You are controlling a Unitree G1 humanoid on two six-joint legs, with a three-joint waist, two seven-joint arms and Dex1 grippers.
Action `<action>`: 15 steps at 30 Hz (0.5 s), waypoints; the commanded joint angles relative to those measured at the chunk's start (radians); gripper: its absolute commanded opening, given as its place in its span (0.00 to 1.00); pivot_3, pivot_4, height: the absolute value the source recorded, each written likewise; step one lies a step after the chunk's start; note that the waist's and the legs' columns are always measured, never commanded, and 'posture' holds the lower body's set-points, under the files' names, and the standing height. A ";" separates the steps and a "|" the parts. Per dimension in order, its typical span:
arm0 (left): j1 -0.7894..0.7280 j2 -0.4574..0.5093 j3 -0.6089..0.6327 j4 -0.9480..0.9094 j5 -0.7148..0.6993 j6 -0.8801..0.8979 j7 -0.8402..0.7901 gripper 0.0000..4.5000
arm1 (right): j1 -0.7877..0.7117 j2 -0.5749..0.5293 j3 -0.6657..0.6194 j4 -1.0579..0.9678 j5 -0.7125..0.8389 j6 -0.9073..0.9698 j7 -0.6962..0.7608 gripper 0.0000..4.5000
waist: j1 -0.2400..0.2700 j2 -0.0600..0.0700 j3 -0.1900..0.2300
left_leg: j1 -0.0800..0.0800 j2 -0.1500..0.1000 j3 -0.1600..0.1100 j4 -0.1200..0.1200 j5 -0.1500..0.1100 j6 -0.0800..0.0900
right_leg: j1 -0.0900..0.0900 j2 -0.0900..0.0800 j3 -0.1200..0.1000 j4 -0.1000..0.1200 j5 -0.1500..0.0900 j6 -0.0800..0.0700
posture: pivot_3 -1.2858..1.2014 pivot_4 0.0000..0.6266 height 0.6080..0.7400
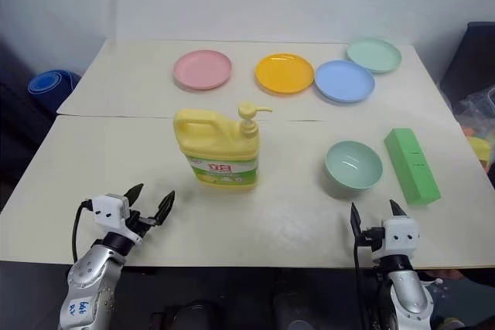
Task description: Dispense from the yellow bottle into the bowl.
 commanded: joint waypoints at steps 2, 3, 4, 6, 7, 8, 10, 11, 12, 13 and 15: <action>0.004 0.013 -0.001 -0.043 -0.009 0.001 -0.001 1.00 | 0.009 -0.007 -0.013 -0.026 0.003 -0.011 -0.006 1.00 | 0.000 0.000 0.000 | 0.000 0.000 0.000 0.000 0.000 0.000 | 0.000 0.000 0.000 0.000 0.000 0.000 | 0.52 0.24 1.00; 0.004 0.013 -0.002 -0.043 -0.009 0.002 -0.002 1.00 | 0.010 -0.008 -0.014 -0.024 0.003 -0.013 -0.006 1.00 | 0.000 0.000 0.000 | 0.000 0.000 0.000 0.000 0.000 0.000 | 0.000 0.000 0.000 0.000 0.000 0.000 | 0.52 0.24 1.00; 0.002 0.014 -0.003 -0.044 -0.010 0.004 -0.003 1.00 | 0.011 -0.009 -0.016 -0.022 0.003 -0.015 -0.006 1.00 | 0.000 0.000 0.000 | 0.000 0.000 0.000 0.000 0.000 0.000 | 0.000 0.000 0.000 0.000 0.000 0.000 | 0.52 0.24 1.00; -0.001 0.014 -0.005 -0.045 -0.011 0.007 -0.004 1.00 | 0.010 -0.010 -0.019 -0.020 0.002 -0.016 -0.007 1.00 | 0.000 0.000 0.000 | 0.000 0.000 0.001 0.000 0.000 0.000 | 0.000 0.000 0.000 0.000 0.000 0.000 | 0.52 0.24 1.00; -0.004 0.015 -0.005 -0.045 -0.013 0.008 -0.006 1.00 | 0.009 -0.012 -0.021 -0.020 0.003 -0.017 -0.007 1.00 | 0.000 0.000 0.000 | 0.000 0.000 0.001 0.000 0.000 0.000 | 0.000 0.000 0.000 0.000 0.000 0.000 | 0.52 0.24 1.00; -0.007 0.017 -0.006 -0.045 -0.012 0.010 -0.007 1.00 | 0.006 -0.015 -0.023 -0.019 0.003 -0.019 -0.005 1.00 | 0.000 0.000 0.000 | 0.000 0.000 0.001 0.000 0.000 0.000 | 0.000 0.000 0.000 0.000 0.000 0.000 | 0.52 0.24 1.00; -0.012 0.021 -0.003 -0.047 -0.013 0.015 -0.006 1.00 | 0.003 -0.023 -0.029 -0.019 0.007 -0.018 -0.002 1.00 | 0.000 0.000 0.000 | 0.000 0.000 0.001 0.000 0.000 0.000 | 0.000 0.000 0.000 0.000 0.000 0.000 | 0.52 0.24 1.00; -0.012 0.022 -0.002 -0.048 -0.014 0.017 -0.005 1.00 | 0.002 -0.025 -0.032 -0.019 0.008 -0.018 -0.001 1.00 | 0.000 0.000 0.000 | 0.000 0.000 0.001 0.000 0.000 0.000 | 0.000 0.000 0.000 0.000 0.000 0.000 | 0.52 0.24 1.00; -0.012 0.023 -0.001 -0.051 -0.016 0.021 -0.004 1.00 | 0.001 -0.028 -0.035 -0.020 0.009 -0.018 0.000 1.00 | 0.000 0.000 0.000 | 0.000 0.000 0.001 0.000 0.000 0.000 | 0.000 0.000 0.000 0.000 0.000 0.000 | 0.52 0.24 1.00; -0.011 0.023 0.001 -0.057 -0.022 0.032 0.000 1.00 | 0.001 -0.030 -0.038 -0.021 0.011 -0.018 0.000 1.00 | 0.000 0.000 0.000 | 0.000 0.000 0.001 0.000 0.000 0.000 | 0.000 0.000 0.001 0.000 0.000 0.000 | 0.52 0.24 1.00; -0.010 0.033 -0.001 -0.069 -0.003 0.034 0.009 1.00 | 0.001 -0.036 -0.043 -0.022 0.015 -0.019 0.002 1.00 | 0.000 0.000 0.000 | 0.000 0.000 0.001 0.000 0.000 0.000 | 0.000 0.000 0.001 -0.001 0.000 0.000 | 0.52 0.24 1.00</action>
